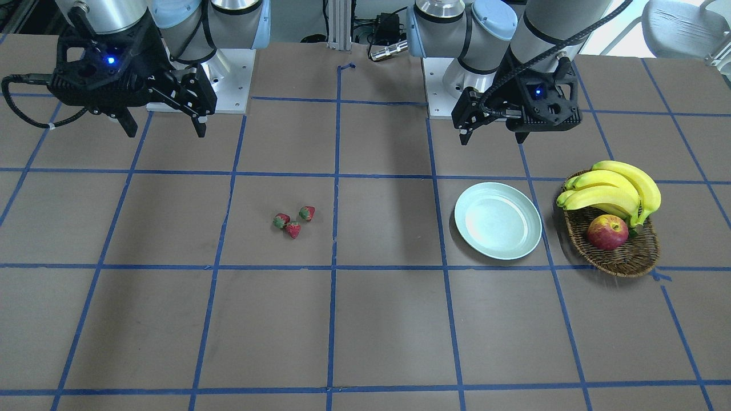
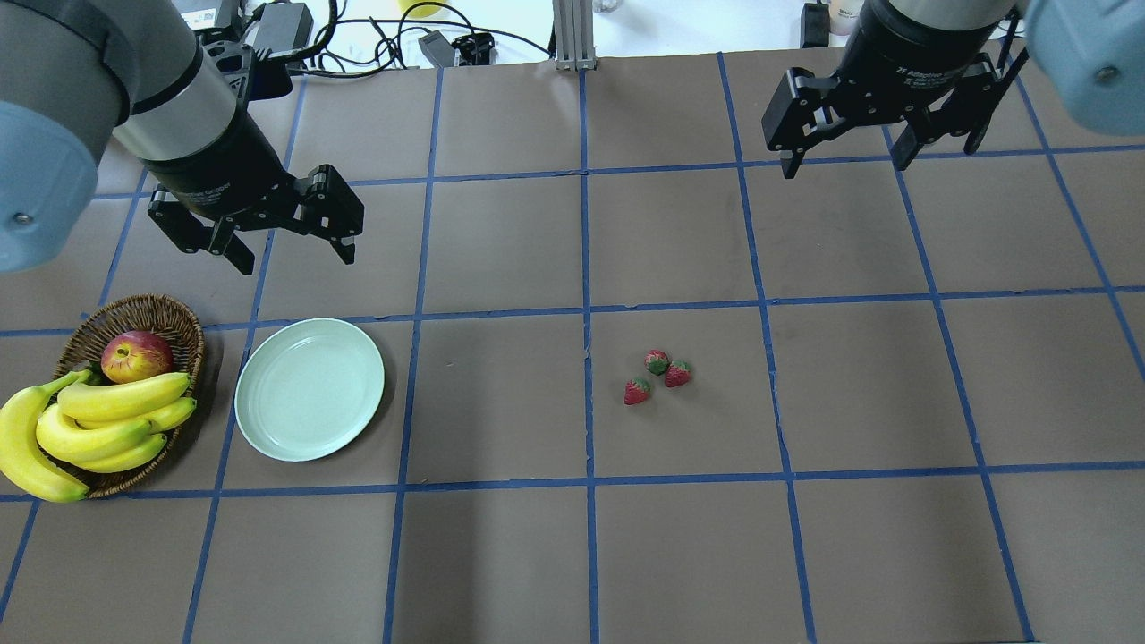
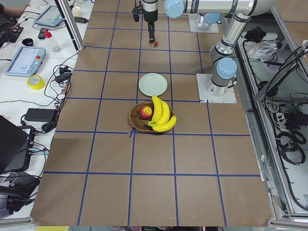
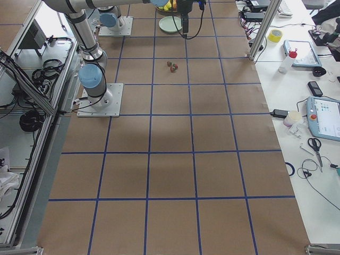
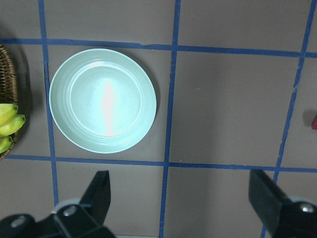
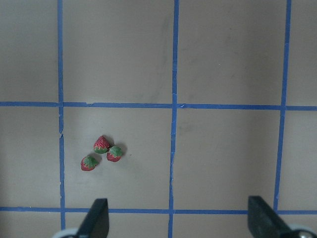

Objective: Collect all strawberries into plate

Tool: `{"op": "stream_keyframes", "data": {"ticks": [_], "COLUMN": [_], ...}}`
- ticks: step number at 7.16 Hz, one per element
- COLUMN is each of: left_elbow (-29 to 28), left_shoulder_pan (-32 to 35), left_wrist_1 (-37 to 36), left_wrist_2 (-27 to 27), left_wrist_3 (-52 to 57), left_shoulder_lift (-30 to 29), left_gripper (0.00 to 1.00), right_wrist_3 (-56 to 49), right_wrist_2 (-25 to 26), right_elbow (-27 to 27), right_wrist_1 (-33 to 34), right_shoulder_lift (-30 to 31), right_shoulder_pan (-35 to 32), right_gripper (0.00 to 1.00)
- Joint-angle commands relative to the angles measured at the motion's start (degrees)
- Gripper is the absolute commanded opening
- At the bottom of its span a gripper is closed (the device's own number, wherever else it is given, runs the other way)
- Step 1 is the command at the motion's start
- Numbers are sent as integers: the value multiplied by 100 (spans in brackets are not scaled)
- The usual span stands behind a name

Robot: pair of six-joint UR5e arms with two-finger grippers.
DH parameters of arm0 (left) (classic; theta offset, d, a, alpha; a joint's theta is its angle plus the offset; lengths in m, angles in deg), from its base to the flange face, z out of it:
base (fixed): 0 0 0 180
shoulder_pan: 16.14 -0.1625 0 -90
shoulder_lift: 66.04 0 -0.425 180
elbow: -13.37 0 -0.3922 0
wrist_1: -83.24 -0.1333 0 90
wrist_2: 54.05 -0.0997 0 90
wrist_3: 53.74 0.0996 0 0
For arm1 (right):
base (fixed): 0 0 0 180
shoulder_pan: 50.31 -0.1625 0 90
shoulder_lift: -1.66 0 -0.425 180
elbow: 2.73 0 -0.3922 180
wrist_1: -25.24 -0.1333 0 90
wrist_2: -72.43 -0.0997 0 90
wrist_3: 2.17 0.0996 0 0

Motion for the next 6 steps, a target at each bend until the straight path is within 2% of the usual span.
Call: {"op": "stream_keyframes", "data": {"ticks": [1, 6], "left_elbow": [23, 23], "left_shoulder_pan": [5, 5], "left_wrist_1": [12, -23], "left_wrist_2": [-40, -40], "left_wrist_3": [42, 60], "left_shoulder_lift": [-17, -17], "left_gripper": [100, 100], "right_wrist_3": [0, 0], "right_wrist_2": [0, 0], "right_elbow": [0, 9], "right_wrist_1": [0, -9], "right_shoulder_lift": [0, 9], "right_shoulder_pan": [0, 0], "right_gripper": [100, 100]}}
